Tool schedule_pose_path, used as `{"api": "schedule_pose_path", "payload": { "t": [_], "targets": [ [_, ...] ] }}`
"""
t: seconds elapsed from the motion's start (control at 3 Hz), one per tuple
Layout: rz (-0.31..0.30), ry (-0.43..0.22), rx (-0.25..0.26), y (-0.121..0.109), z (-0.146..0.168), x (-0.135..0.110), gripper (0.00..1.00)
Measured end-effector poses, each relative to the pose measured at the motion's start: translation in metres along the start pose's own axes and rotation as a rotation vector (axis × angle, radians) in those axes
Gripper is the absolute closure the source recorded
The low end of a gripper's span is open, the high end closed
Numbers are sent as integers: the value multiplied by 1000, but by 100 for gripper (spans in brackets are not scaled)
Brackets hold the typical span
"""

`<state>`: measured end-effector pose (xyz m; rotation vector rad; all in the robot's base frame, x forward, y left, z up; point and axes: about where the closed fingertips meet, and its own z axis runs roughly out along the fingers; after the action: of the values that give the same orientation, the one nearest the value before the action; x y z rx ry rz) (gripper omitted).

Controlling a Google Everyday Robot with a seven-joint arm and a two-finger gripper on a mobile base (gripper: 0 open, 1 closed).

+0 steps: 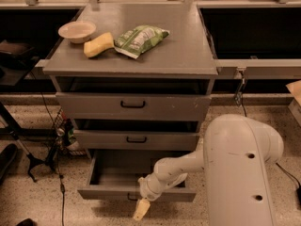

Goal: Open bottom drawer

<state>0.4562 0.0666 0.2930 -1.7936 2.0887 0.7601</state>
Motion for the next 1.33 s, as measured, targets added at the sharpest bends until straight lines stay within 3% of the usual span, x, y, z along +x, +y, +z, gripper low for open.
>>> {"api": "schedule_pose_path", "payload": {
  "t": [0.33,0.67,1.33],
  "targets": [
    [10,-27,81,-26,-7,-12,0],
    [28,-31,84,-52,10,-17,0],
    [73,21,-23,-81,56,-12,0]
  ]
}}
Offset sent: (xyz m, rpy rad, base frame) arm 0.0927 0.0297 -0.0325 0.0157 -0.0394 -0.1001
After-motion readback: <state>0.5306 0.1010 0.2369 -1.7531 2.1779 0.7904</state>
